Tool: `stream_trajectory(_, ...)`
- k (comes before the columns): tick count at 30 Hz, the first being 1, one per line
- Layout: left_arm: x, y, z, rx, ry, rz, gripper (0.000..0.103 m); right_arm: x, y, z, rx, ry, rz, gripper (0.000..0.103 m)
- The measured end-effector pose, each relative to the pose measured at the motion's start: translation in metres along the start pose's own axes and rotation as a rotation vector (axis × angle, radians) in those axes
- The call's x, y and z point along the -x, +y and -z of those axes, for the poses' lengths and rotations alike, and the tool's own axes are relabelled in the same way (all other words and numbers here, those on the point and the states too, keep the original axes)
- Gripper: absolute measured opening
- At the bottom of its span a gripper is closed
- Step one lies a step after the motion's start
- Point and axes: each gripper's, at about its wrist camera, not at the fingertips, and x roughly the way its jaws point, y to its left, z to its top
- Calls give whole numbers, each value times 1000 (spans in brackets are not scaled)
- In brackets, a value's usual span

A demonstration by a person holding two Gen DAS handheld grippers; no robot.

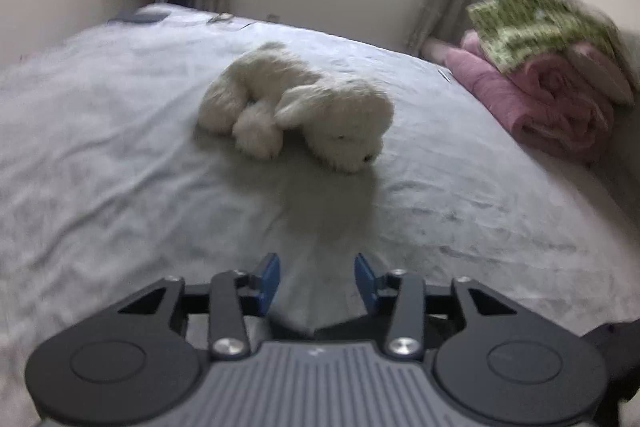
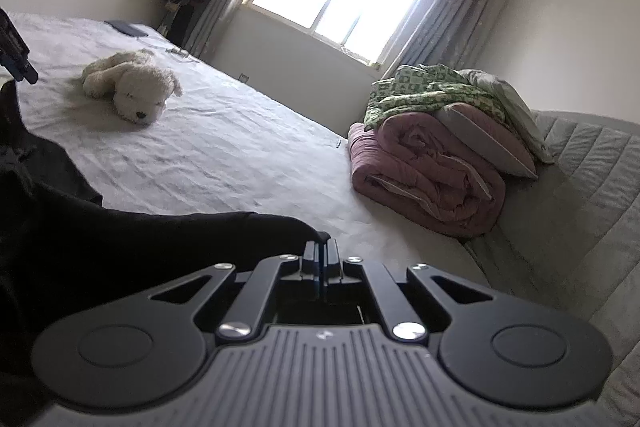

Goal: Fold clothes

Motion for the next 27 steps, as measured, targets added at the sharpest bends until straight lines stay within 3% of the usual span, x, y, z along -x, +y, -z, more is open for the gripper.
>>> stream_trajectory(3,-16,-37,3,-258,58,44,46,-2,-2,1,-17,13,-13,1)
stream_trajectory(5,-32,-53,8,-364,120,80,50,-4,0,3,-9,26,-16,1)
stream_trajectory(9,-61,-64,18,-475,235,135,59,-5,-2,4,-24,39,-34,1)
stream_trajectory(12,-73,-64,20,-517,261,185,69,-7,-6,5,-41,54,-54,1)
stream_trajectory(15,-82,-70,26,-553,294,208,69,-12,-9,8,-74,84,-91,1)
stream_trajectory(16,-81,-71,27,-555,294,219,62,-14,-10,9,-86,97,-102,1)
stream_trajectory(17,-80,-73,28,-558,295,230,43,-16,-11,10,-92,108,-107,1)
stream_trajectory(19,-76,-75,30,-557,287,237,18,-18,-10,12,-95,127,-107,1)
stream_trajectory(20,-73,-76,32,-557,275,226,11,-19,-10,12,-96,131,-108,1)
stream_trajectory(27,-40,-70,28,-482,131,157,7,-14,-10,10,-92,101,-103,1)
